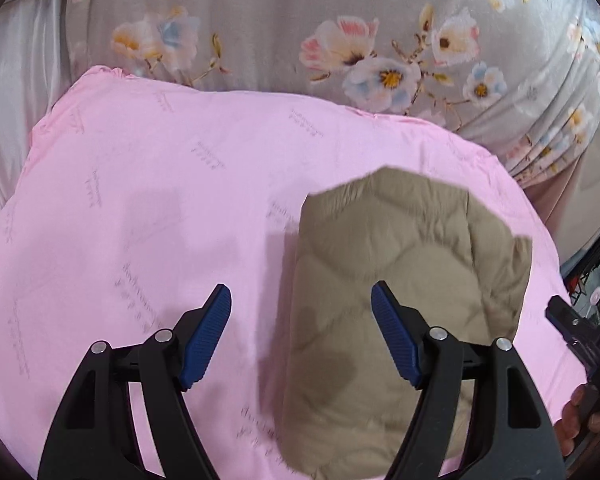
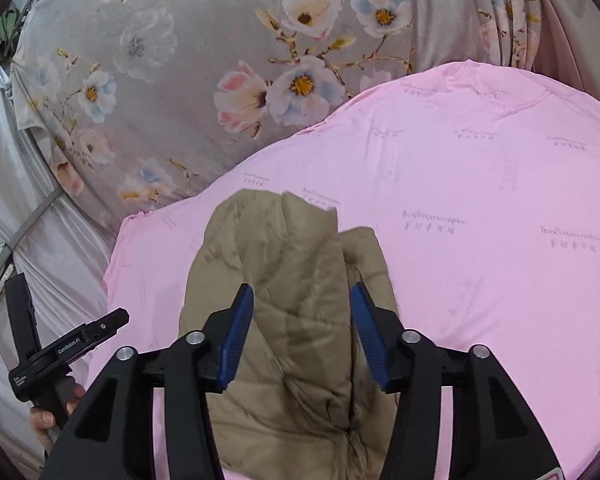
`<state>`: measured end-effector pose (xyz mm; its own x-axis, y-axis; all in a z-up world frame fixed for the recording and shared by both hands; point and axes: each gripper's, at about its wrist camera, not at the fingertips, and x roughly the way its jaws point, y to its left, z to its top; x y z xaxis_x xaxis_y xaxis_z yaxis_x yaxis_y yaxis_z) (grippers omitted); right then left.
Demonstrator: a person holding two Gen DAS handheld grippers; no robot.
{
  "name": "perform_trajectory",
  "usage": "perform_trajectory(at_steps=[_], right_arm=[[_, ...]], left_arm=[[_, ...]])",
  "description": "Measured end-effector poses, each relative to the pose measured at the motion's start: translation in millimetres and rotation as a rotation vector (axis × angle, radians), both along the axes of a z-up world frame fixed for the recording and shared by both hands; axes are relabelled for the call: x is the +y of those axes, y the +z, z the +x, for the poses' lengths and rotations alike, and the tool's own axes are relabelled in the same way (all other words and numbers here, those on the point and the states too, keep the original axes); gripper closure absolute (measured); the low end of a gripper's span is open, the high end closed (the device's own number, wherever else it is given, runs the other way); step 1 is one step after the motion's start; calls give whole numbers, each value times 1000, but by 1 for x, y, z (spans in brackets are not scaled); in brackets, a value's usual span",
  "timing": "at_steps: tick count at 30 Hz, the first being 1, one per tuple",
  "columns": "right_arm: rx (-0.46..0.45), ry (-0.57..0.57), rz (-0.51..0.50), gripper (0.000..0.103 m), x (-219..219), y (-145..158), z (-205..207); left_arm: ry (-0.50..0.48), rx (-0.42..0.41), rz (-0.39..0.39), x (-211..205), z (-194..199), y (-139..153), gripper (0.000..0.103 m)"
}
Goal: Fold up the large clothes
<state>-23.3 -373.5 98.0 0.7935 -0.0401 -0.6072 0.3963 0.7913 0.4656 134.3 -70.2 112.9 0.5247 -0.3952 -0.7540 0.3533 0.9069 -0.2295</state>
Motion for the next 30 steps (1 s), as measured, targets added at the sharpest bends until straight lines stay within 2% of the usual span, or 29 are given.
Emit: perform_trajectory(at_steps=[2, 5, 6, 7, 10, 11, 13, 16, 19, 21, 24, 30], right_arm=[[23, 8, 27, 39, -3, -7, 26], [140, -4, 33, 37, -8, -30, 64], [161, -10, 20, 50, -10, -35, 73], [156, -17, 18, 74, -13, -35, 77], [33, -21, 91, 87, -25, -26, 71], [31, -35, 80, 88, -27, -26, 71], [94, -74, 0, 89, -30, -38, 79], [173, -100, -73, 89, -33, -67, 89], [190, -110, -79, 89, -42, -86, 87], [189, -100, -62, 88, -49, -96, 86], [187, -84, -43, 86, -55, -109, 89], [186, -78, -83, 83, -49, -121, 95]], left_arm=[[-14, 31, -28, -14, 13, 5, 33], [-22, 63, -29, -33, 34, 2, 33], [-22, 65, -23, -39, 40, 2, 33], [-23, 63, -11, -48, 46, 3, 33], [-37, 53, 14, -70, 54, 4, 33], [-44, 51, 21, -79, 57, 4, 33], [-48, 59, 40, -94, 63, -4, 33], [-17, 90, 119, -119, 73, -37, 33], [-6, 119, 142, -127, 78, -68, 30], [10, 106, 142, -126, 78, -81, 21], [33, 100, 120, -122, 78, -94, 15], [49, 34, 150, -126, 74, -110, 13]])
